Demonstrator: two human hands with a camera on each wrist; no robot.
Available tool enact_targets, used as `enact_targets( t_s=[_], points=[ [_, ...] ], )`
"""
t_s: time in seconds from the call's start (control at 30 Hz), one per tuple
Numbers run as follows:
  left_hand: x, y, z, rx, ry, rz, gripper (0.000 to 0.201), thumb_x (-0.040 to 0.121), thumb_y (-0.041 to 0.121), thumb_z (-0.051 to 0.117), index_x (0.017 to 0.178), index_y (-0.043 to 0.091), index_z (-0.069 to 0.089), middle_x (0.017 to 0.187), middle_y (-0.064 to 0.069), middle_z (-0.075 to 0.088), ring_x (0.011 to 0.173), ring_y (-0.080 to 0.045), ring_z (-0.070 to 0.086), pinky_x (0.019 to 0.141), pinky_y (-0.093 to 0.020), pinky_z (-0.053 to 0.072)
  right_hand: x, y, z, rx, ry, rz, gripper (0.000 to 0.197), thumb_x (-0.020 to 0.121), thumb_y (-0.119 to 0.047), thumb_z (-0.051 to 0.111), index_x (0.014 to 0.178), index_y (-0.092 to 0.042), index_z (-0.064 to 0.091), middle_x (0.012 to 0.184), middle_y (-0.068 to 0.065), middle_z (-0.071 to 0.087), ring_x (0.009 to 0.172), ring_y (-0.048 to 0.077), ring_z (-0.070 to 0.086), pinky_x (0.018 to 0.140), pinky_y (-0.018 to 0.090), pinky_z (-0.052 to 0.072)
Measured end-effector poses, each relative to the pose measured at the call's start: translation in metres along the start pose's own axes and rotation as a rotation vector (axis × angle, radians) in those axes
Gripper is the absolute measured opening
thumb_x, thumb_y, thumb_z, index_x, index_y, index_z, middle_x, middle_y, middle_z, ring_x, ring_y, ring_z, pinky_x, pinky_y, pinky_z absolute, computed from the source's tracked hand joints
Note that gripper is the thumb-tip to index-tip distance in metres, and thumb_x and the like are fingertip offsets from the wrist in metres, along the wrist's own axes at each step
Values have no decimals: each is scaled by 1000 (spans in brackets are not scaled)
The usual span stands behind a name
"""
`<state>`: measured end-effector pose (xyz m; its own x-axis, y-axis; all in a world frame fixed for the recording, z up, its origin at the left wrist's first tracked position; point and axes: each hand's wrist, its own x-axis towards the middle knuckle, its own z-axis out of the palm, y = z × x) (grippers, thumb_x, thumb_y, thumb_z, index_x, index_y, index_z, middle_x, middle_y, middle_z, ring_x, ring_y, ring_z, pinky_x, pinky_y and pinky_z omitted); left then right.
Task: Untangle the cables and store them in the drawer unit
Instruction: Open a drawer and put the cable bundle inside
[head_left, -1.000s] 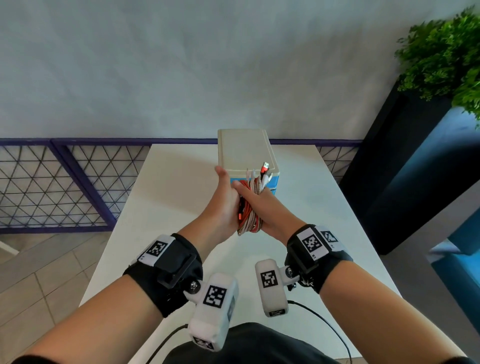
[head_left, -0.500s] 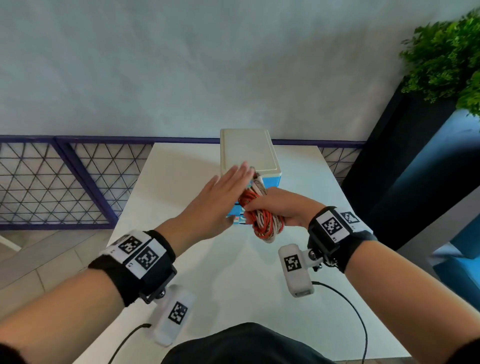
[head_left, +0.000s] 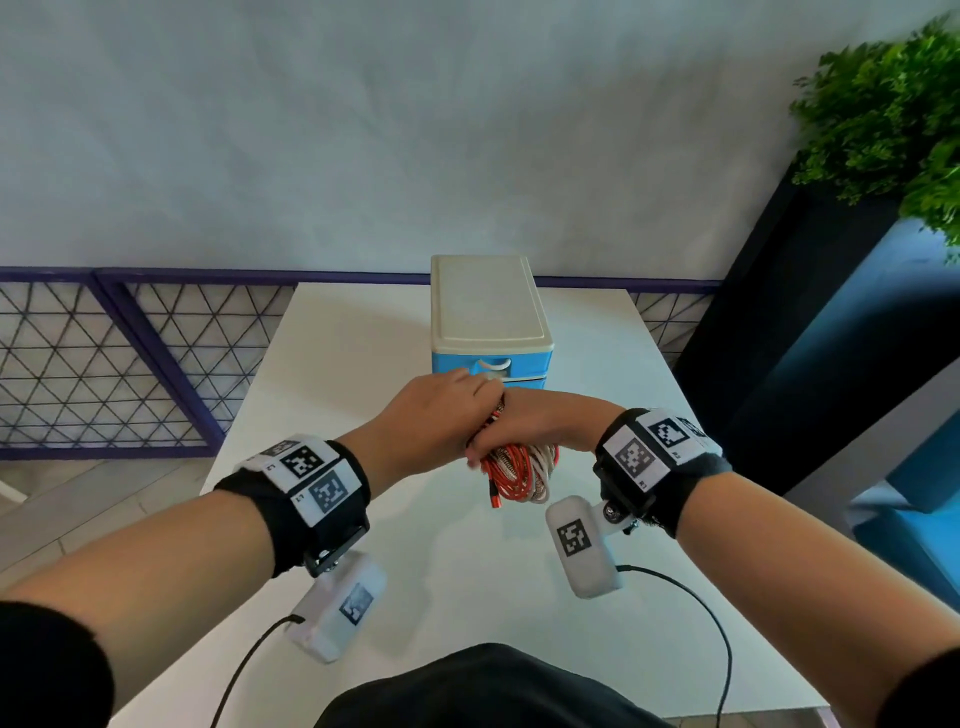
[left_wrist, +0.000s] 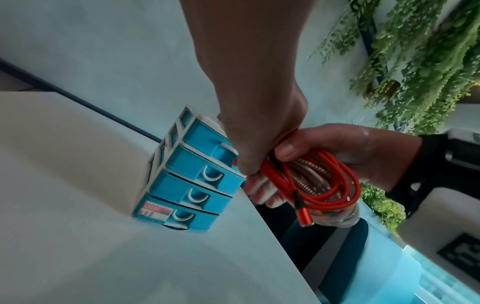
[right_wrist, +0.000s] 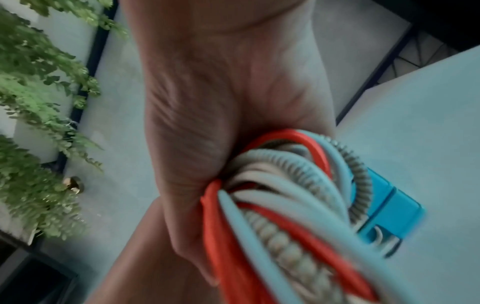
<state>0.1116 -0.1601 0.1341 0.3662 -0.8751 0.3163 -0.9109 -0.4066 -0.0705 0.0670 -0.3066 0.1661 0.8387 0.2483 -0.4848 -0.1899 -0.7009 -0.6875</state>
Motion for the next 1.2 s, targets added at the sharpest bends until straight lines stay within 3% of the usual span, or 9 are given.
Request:
enact_targets(
  t_s=[0.17,0.27,0.4,0.5,0.6,0.73,0.8,0.93,1.2],
  points=[
    [6,-7,4,20,-203,-312,43,78,38,64,111,16,49,96,0,67,83,-26,64,59,-29,40,-4,2,24,-557,568,-18,83,72,-53,68,137,-15,34,127,2,54,118,23,51,99,41,43],
    [10,-9,2,-32,-216,-363,40,76,38,61,111,23,49,87,3,67,76,-25,64,56,-30,45,-1,11,50,-925,682,12,113,67,-70,64,149,-7,19,147,6,38,136,25,34,112,50,24],
    [9,1,-7,-167,-329,-391,32,72,30,65,99,25,51,85,5,63,73,-21,58,55,-28,38,10,29,46,-985,830,38,87,66,-47,77,136,-6,46,112,7,64,109,29,60,96,50,43],
    [7,5,-8,-227,-335,-436,32,69,27,66,97,28,52,86,7,60,73,-19,54,57,-27,36,10,26,38,-869,677,-11,41,86,-29,60,121,-12,48,105,3,65,93,26,64,70,33,44],
    [7,5,-2,-257,-396,-459,32,69,26,65,98,27,51,86,7,57,77,-20,55,57,-27,37,13,32,32,-846,608,-78,28,90,-27,50,114,-13,50,106,4,66,91,27,65,65,32,39],
    [13,-7,1,-542,-398,-473,52,69,48,75,110,27,52,102,11,61,91,-11,60,73,-29,50,19,41,16,-810,546,-60,33,88,-31,52,118,-16,47,106,2,66,91,26,64,67,33,43],
    [18,-19,-3,-693,-289,-510,56,76,55,67,120,23,51,112,12,53,103,-6,54,87,-26,45,20,44,6,-791,561,-49,43,87,-29,54,127,-18,42,107,2,66,92,29,65,67,34,45],
    [28,-46,-4,-557,-26,-569,27,94,30,50,116,15,54,119,-2,53,112,-16,52,90,-27,41,23,40,-7,-732,587,-27,52,82,-23,57,129,-20,34,100,5,67,83,32,65,62,33,45],
    [46,-59,8,-404,-199,-535,38,86,-2,53,121,14,53,127,-3,51,112,-20,50,83,-30,44,42,29,-15,-712,523,14,52,85,-33,60,130,-19,38,108,6,65,89,27,64,65,31,44]
  ],
)
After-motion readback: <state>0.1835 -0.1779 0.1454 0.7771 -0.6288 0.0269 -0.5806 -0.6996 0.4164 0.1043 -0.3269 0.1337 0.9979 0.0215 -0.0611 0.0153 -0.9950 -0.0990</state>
